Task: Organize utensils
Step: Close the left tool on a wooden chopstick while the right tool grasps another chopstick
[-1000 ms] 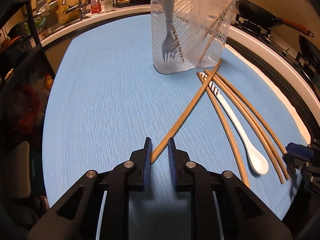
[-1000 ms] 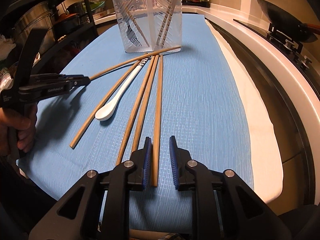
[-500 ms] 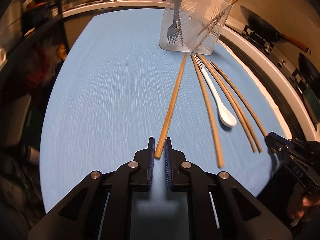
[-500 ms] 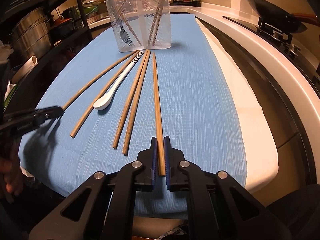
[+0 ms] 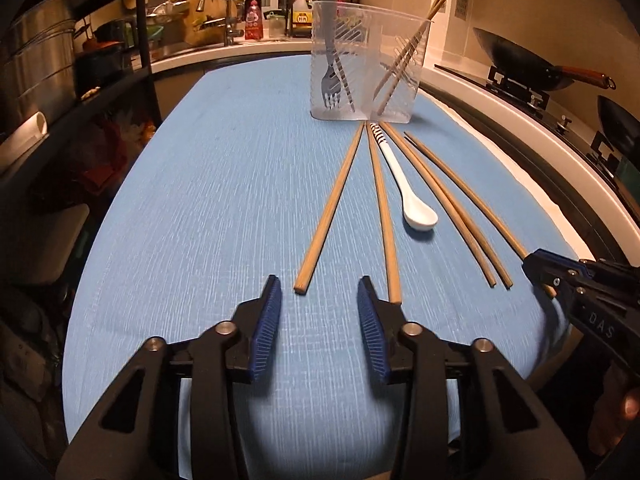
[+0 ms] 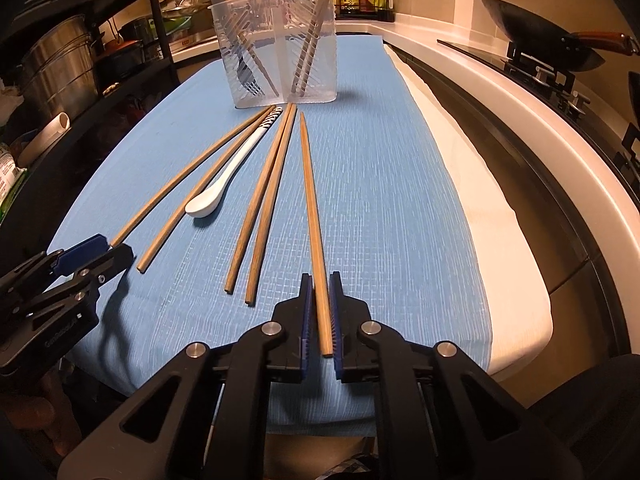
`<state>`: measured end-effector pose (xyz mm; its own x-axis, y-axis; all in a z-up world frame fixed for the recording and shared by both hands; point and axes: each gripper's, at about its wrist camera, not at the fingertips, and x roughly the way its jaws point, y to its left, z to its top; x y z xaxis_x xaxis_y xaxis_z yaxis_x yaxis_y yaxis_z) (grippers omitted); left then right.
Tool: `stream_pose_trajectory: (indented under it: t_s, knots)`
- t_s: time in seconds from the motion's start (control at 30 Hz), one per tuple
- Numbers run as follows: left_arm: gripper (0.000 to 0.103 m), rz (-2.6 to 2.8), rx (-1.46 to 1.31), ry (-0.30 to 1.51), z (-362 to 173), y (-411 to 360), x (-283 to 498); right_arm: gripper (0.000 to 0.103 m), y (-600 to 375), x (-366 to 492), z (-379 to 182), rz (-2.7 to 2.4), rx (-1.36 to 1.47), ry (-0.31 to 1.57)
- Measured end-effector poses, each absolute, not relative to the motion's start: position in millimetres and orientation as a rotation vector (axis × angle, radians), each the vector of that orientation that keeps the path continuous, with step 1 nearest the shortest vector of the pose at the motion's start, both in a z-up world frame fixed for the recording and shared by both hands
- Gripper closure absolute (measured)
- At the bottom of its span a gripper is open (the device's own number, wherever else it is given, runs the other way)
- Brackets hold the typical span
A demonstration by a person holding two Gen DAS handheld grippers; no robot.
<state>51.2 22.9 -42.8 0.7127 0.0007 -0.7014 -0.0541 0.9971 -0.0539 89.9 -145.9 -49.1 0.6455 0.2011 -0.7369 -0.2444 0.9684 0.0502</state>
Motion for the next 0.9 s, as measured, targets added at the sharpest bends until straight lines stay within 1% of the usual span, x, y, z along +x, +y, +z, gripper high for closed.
stream_pose_trajectory:
  t_s: [0.03,0.33,0.9]
  knots:
    - [0.096,0.038,-0.069,0.774,-42.9,22.7,50.9,0.096,-144.5,89.3,-49.1,0.252,-0.065,0.828]
    - [0.096,0.149,-0.133,0.753,-44.9,40.5,40.1,0.096,-148.9,90.5,-48.6,0.212,-0.055,0.824]
    - [0.096,0.132,-0.103,0.731,-46.1,34.4,43.5,0.096,-146.9,89.4,-49.2,0.214,-0.067,0.817]
